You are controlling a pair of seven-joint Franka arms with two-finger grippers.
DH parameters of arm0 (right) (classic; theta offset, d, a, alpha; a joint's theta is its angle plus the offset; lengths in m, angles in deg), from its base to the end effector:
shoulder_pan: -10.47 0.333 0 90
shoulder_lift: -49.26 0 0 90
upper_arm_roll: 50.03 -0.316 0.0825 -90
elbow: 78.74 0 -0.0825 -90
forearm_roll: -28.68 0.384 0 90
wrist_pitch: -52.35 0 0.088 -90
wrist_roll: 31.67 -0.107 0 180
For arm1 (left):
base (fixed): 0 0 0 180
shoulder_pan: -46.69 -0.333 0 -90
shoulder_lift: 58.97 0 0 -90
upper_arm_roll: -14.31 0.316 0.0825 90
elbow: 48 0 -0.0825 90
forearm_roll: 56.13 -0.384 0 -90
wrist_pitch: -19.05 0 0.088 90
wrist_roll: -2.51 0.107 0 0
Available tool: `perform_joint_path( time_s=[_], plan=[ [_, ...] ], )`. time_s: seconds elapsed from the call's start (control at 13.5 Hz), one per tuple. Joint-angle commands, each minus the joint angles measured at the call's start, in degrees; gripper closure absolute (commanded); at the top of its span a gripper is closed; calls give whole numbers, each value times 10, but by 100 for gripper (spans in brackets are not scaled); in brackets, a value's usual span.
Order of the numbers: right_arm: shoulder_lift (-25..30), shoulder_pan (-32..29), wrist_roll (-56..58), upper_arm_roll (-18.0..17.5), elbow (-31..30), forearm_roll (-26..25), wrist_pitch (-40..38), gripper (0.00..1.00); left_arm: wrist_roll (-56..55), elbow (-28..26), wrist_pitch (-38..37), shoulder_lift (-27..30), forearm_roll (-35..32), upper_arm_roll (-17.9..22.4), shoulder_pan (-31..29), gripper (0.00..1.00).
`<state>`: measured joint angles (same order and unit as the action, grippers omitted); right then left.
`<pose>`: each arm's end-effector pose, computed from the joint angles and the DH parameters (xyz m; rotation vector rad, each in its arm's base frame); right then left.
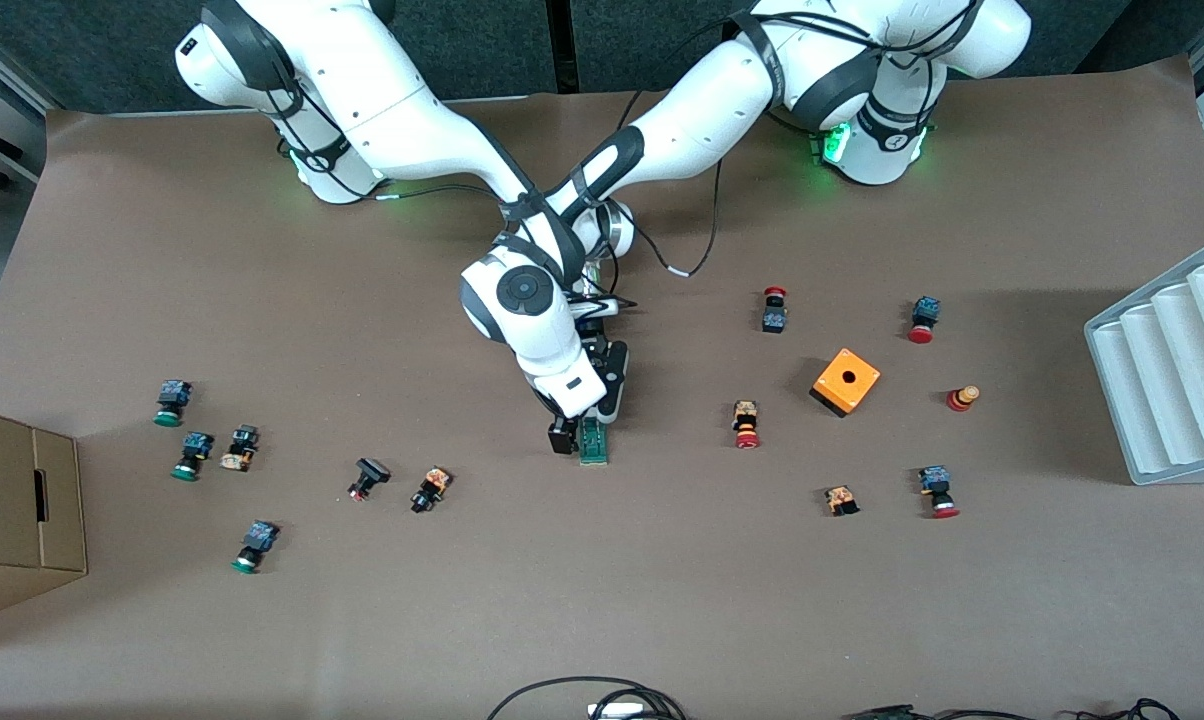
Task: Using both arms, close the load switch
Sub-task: 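Lower the right gripper onto the white toggle of the switch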
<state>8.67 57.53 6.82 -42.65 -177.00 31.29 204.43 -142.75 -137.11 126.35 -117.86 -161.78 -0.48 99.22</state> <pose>0.5280 0.4501 0.2038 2.3791 1.9382 0.3666 0.3431 -0.5750 0.0568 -2.4991 -0.1811 -1.8206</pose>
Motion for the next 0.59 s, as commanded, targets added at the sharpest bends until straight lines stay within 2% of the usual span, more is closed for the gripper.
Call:
perform_joint_path(
  time_s=[0.0,0.52],
  plan=[
    [-15,15,-2,15,18,11,11,0,-4,5,-9,-12,1,4,5,57],
    [-15,16,-3,15,22,11,11,2,-4,5,-9,-11,1,4,5,57]
  ],
)
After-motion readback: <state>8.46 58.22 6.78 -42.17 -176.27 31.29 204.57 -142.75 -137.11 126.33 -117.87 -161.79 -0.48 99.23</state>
